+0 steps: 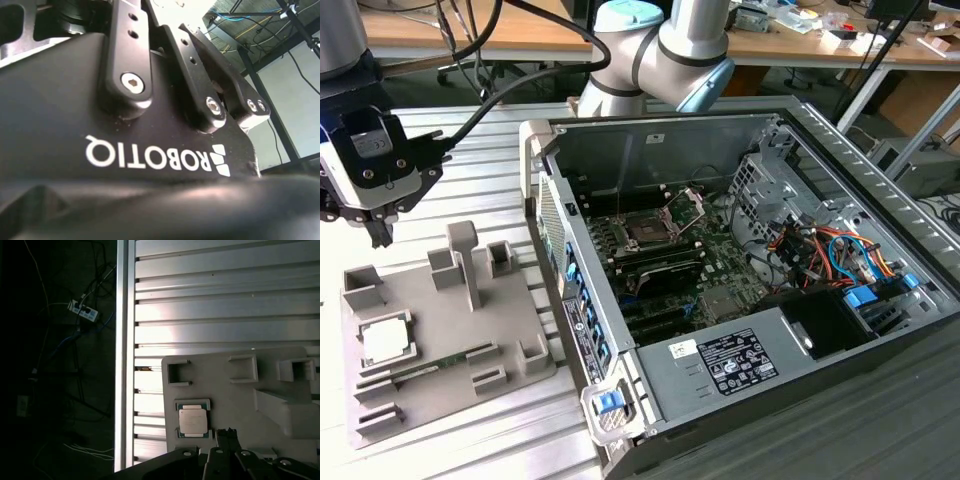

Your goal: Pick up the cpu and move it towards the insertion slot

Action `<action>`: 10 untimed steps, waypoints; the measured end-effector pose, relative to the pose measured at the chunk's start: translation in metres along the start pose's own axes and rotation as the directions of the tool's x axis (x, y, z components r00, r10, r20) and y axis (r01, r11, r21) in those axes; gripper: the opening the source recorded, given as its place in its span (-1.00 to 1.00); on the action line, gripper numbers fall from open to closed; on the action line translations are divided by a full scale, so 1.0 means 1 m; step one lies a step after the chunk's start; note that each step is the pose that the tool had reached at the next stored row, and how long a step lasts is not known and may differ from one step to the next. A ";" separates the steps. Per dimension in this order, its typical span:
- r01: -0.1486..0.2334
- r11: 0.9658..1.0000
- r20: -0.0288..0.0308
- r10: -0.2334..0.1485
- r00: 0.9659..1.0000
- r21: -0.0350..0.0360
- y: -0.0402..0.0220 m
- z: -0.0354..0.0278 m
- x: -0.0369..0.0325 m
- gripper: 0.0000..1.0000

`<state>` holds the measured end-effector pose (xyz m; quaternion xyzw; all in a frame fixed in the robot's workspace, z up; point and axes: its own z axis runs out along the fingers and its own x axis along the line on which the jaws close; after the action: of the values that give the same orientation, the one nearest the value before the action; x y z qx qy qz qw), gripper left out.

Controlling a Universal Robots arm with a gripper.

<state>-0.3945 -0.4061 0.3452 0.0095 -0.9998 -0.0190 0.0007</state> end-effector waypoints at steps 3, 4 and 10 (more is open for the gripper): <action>0.000 1.000 0.000 0.000 1.000 0.000 0.0000 0.0011 0.0002 -0.79; 0.000 1.000 0.000 0.000 1.000 0.000 -0.0001 0.0013 0.0003 -0.79; 0.000 1.000 0.000 0.000 1.000 0.000 -0.0001 0.0027 0.0005 -0.79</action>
<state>-0.3950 -0.4061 0.3425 0.0095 -0.9998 -0.0191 0.0006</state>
